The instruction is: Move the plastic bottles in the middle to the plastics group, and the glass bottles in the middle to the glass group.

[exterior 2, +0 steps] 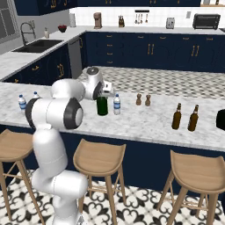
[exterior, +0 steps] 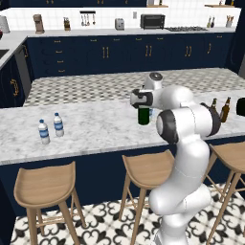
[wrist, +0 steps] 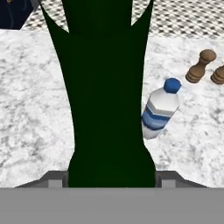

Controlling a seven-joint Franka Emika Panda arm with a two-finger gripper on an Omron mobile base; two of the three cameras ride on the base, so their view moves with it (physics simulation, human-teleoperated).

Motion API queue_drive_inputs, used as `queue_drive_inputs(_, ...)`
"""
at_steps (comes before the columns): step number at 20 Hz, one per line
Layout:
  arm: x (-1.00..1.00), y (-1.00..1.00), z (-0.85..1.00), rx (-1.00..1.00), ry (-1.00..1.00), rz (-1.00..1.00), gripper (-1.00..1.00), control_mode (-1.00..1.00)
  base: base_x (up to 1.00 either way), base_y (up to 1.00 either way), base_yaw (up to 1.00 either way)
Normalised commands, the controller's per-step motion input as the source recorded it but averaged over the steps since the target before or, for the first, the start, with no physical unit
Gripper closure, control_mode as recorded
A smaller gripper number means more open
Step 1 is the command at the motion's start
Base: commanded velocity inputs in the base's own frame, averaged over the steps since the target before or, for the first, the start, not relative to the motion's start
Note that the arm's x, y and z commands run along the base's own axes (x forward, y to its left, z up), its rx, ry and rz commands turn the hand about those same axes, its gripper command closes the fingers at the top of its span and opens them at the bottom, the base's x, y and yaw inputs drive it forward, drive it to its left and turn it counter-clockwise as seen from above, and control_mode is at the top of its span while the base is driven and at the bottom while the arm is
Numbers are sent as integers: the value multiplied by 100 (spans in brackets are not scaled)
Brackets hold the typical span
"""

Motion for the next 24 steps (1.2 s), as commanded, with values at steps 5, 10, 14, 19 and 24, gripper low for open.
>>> queue_drive_inputs(5,-13,-68,2,0,0,-7,100,-100,0,0,0)
queue_drive_inputs(10,0,-82,6,0,7,-8,100,-100,0,0,0)
queue_drive_inputs(14,4,-86,4,0,11,-11,100,-100,0,0,0)
queue_drive_inputs(19,14,-75,0,0,6,-8,100,-100,0,0,0)
queue_drive_inputs(24,16,-70,0,0,1,-4,100,-100,0,0,0)
